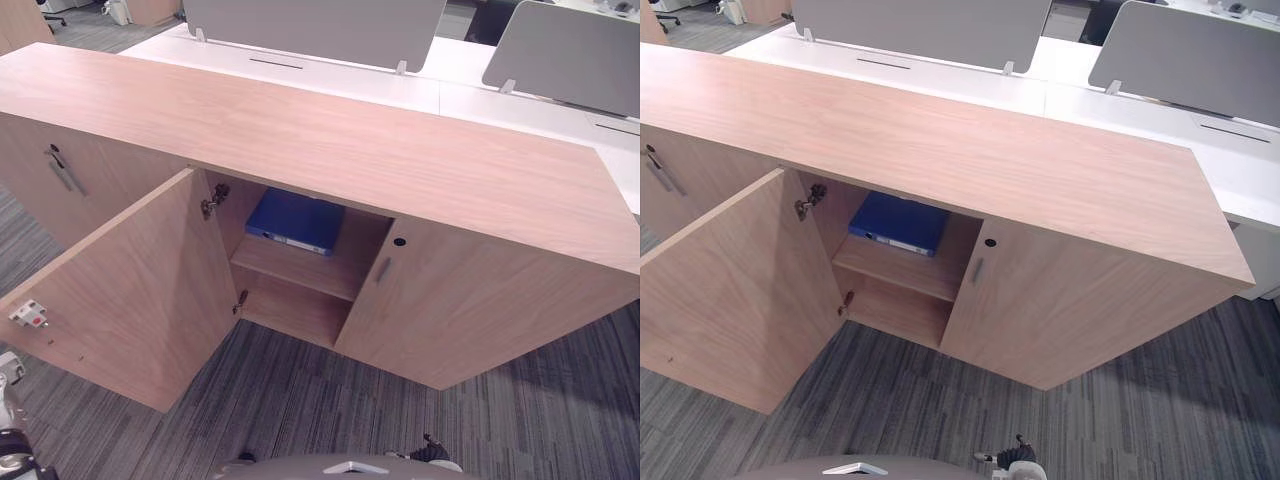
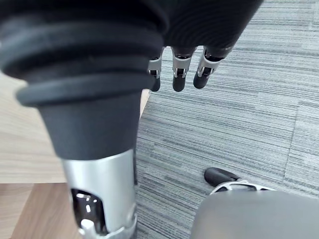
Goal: Walk over to the cabinet, pick up the folder, carry it to the office cabinet, place the folder inside the office cabinet, then close the office cabinet door
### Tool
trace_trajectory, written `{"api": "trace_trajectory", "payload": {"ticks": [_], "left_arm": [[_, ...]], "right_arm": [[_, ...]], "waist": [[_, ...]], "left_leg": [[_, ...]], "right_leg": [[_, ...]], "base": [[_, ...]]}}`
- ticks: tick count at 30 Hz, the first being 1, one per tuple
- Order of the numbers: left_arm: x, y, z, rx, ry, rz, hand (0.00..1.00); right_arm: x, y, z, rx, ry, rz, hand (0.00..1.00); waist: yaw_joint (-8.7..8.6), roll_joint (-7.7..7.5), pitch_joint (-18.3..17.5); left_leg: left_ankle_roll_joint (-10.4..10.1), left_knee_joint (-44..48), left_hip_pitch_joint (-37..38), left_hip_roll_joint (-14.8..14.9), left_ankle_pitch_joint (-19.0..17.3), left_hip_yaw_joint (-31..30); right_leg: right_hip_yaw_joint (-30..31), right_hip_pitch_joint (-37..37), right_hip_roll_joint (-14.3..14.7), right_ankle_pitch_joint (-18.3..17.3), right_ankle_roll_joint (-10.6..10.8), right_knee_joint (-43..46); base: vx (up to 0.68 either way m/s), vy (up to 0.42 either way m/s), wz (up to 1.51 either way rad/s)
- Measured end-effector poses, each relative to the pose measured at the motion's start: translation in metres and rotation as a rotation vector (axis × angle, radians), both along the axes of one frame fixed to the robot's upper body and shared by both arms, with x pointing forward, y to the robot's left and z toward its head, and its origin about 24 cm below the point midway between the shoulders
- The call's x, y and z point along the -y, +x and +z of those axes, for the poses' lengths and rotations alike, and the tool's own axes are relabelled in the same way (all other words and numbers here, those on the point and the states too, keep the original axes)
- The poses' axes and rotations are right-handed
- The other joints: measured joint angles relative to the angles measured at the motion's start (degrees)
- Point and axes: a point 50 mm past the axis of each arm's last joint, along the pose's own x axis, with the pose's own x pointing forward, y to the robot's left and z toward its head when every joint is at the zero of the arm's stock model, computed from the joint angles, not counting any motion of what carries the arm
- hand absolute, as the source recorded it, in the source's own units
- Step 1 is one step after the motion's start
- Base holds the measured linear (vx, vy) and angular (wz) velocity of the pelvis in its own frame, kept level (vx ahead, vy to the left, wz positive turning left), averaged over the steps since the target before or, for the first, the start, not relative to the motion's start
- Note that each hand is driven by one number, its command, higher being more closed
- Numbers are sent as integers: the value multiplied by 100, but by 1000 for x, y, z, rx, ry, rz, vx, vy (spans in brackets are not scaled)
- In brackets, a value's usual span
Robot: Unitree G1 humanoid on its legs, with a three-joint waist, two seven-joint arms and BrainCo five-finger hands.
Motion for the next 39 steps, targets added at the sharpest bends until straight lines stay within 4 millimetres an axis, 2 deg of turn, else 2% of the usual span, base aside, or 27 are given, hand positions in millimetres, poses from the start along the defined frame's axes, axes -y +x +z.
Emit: {"api": "trace_trajectory", "payload": {"ticks": [3, 8, 12, 15, 19, 20, 21, 23, 25, 27, 29, 34, 39], "left_arm": [[9, -4, -8, 6, -9, -22, 0], [26, -11, -32, -19, -81, -40, 0], [37, -15, -34, -27, -69, -94, 0], [55, -15, -42, -4, -100, -135, 0], [90, -7, -52, 29, -146, -255, 0], [105, -4, -56, 32, -171, -306, 0], [116, -2, -60, 32, -193, -345, 0], [136, -1, -67, 32, -234, -408, 0], [162, 6, -72, 41, -284, -515, 0], [175, 7, -77, 44, -318, -553, 0], [197, 10, -82, 38, -369, -633, 0], [229, 14, -88, 29, -438, -752, 0], [254, 15, -94, -4, -490, -851, 0]], "right_arm": [[0, -1, -1, -11, 2, -2, 0], [0, 0, 0, -14, -1, 5, 0], [0, 0, 0, -13, 2, 8, 0], [0, 5, 1, -1, 4, 15, 0], [-1, 16, 3, 22, 4, 25, 0], [-2, 17, 3, 27, 5, 28, 0], [-3, 23, 4, 39, 6, 37, 0], [-6, 32, 6, 60, 10, 57, 0], [-10, 36, 7, 70, 14, 83, 0], [-11, 40, 8, 77, 16, 95, 0], [-13, 47, 10, 95, 10, 126, 0], [-26, 51, 11, 109, 29, 165, 0], [-37, 54, 13, 135, 45, 192, 0]], "waist": [[4, 10, 6], [-5, 19, 14], [13, 13, 31], [41, 32, 81], [43, -4, 204], [38, 52, 271], [56, 16, 292], [54, 40, 347], [49, 16, 374], [41, -8, 395], [9, -49, 437], [-69, -131, 507], [-149, -109, 538]], "left_leg": [[0, 0, 0, 0, -1, 1], [1, -1, 2, 2, 0, 0], [1, -1, -19, -4, 0, -27], [9, -1, -41, -14, 8, -78], [38, -1, -151, -60, 92, -329], [52, -1, -216, -80, 127, -383], [61, -2, -204, -92, 140, -399], [73, -2, -208, -110, 164, -472], [77, -2, -238, -118, 199, -533], [71, -2, -246, -115, 216, -549], [55, -3, -250, -111, 241, -615], [44, -3, -296, -101, 313, -686], [44, -4, -301, -93, 346, -654]], "right_leg": [[0, 0, 0, 0, 0, -1], [2, 2, 0, 0, -1, -1], [-20, 2, -4, 0, -1, -11], [-66, 8, -13, -1, -1, -14], [-283, 12, -53, -6, -5, -10], [-356, 10, -74, -6, -6, -3], [-361, 10, -86, -6, -6, 6], [-392, 9, -103, -5, -5, 15], [-499, 34, -111, -5, -5, 17], [-512, 32, -109, -5, -4, 22], [-540, 32, -109, -5, -4, 44], [-653, 33, -107, -6, -2, 70], [-635, 25, -111, 3, 13, 70]], "base": [[0, 0, 0], [0, 0, 0], [0, 0, 3], [-2, -1, 10], [-21, -6, 32], [-42, 7, 28], [-50, 14, 23], [-37, 12, 13], [-34, -1, 21], [-40, -3, 8], [-54, -8, 7], [-56, -8, 12], [-55, 1, -1]]}}
